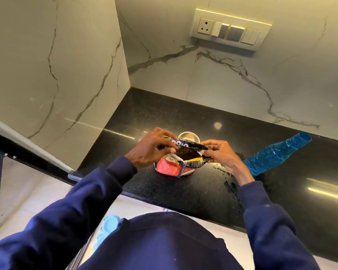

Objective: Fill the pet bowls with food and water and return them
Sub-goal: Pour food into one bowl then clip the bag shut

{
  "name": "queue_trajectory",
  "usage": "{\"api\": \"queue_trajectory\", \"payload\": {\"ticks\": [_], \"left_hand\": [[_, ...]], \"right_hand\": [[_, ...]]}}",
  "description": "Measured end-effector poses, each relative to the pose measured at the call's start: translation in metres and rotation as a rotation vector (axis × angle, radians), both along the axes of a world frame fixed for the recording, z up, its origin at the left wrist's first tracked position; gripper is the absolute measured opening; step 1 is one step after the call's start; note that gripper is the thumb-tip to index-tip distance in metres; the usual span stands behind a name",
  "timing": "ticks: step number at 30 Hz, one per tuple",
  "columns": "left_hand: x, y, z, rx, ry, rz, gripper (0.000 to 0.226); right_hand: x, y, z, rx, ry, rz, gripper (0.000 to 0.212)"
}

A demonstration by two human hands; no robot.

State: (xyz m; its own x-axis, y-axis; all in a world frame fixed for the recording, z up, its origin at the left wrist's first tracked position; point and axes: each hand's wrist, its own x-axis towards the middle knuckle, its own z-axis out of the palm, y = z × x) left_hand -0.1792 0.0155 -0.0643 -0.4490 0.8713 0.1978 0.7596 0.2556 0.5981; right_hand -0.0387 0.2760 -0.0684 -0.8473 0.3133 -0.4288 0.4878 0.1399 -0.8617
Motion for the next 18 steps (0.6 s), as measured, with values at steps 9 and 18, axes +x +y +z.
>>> {"api": "queue_trajectory", "payload": {"ticks": [9,18], "left_hand": [[0.023,0.011,-0.036,-0.057,0.341,-0.105,0.025],[0.012,0.01,-0.029,-0.164,0.045,0.052,0.048]], "right_hand": [[-0.003,-0.01,-0.014,0.269,0.188,-0.047,0.026],[0.003,-0.001,-0.023,0.32,0.217,0.02,0.033]]}}
